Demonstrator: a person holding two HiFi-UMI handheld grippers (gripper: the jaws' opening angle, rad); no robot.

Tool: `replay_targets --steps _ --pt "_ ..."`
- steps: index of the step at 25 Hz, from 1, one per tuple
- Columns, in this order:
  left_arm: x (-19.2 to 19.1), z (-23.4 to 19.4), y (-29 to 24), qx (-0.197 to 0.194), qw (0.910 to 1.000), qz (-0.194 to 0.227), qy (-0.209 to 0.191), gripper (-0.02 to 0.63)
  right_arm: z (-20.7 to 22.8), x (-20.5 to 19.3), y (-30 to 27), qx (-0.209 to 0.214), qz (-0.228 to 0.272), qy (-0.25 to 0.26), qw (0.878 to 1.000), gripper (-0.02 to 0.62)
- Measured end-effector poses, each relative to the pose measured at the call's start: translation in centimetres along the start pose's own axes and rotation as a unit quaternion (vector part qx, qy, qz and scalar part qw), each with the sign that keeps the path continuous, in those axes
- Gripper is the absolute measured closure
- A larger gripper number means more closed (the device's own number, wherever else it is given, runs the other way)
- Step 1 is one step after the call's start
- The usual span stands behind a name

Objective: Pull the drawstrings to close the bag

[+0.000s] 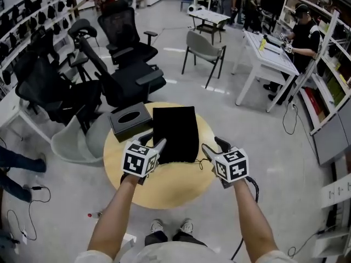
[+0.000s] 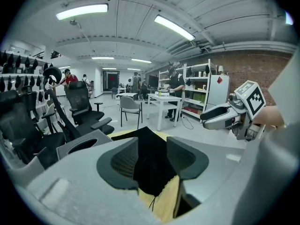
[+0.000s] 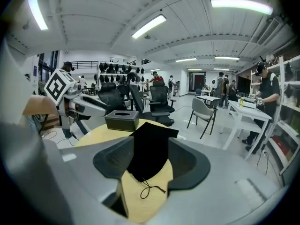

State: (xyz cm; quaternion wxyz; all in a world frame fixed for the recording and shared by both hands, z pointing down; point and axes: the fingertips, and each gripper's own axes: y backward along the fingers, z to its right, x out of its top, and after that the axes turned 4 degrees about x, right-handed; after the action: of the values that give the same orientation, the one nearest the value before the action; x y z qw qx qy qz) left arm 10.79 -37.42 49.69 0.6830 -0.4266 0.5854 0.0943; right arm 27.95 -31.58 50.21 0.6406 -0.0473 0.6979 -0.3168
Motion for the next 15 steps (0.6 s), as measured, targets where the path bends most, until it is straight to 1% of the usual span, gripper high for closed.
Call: replay_targets --steps 7,15 --pt "-3.8 0.3 -1.5 -0.006 0.9989 -0.046 -0.011 0.410 0.1 -2.8 -1.9 0.030 -0.037 0.016 0.999 0.365" --pt "-7.6 0.3 -2.6 -0.006 0.9957 -0.091 -0.016 0.410 0.0 -6.0 -3.7 0.061 -0.081 0.034 0.994 0.365"
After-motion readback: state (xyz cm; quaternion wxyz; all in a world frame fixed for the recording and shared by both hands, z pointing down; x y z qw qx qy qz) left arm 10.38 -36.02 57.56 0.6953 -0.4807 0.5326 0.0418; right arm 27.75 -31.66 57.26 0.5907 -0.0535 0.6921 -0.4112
